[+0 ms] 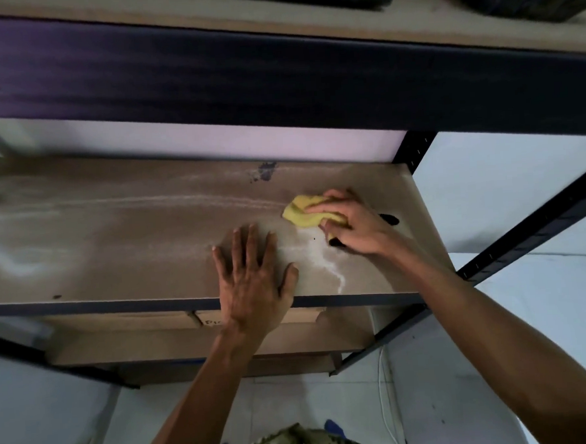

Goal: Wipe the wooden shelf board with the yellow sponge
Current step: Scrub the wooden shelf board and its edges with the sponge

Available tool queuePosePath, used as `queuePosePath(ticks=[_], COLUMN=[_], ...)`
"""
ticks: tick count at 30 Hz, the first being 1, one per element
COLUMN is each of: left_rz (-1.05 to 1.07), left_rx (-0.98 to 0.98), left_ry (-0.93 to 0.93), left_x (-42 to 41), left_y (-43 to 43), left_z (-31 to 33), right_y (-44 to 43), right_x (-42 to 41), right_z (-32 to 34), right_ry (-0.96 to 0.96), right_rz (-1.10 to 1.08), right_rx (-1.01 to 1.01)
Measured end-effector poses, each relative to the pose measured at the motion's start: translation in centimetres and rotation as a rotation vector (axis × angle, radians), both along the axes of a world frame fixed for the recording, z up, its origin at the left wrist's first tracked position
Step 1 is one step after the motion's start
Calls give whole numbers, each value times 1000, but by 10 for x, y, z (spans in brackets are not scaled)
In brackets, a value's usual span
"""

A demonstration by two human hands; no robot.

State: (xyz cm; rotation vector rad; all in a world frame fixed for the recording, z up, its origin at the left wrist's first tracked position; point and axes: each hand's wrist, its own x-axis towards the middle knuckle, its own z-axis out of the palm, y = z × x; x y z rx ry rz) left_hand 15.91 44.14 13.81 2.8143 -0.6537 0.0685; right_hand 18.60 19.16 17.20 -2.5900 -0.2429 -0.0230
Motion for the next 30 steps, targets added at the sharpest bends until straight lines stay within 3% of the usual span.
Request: queuePosePath(ticks=[3, 5, 7, 10, 15, 17, 19, 22, 24, 26, 30], left_rz=[-6, -9, -9, 1, 0, -1, 0, 3, 9, 14, 12], left_rx=[15, 6, -7, 2, 1, 11, 41, 29, 24, 14, -16], left_ry=[12, 18, 19, 4, -16, -6, -3, -11, -6, -9, -24], left_x=[0, -1, -2, -1, -1, 0, 0, 0, -1, -2, -2], left_y=[0, -1, -1, 0, 0, -1, -2, -1, -1, -1, -1], left_z=[2, 3, 4, 2, 0, 0, 0, 1, 3, 4, 4], right_y=[-29, -46, -44, -25, -5, -17, -30, -31, -18, -2, 15], right_x=[31, 46, 52, 43, 0, 11, 38, 69, 73, 62, 29], right_z=[11, 14, 6, 0, -5, 3, 14, 20, 14, 10, 9], right_ry=[-140, -35, 75, 38, -99, -197, -260, -61, 54, 29, 65], right_rz=[-349, -517, -547, -457, 63, -21, -303, -517, -467, -353, 21], right_rx=[-81, -174, -228, -260, -195, -126, -138, -128, -160, -181, -114])
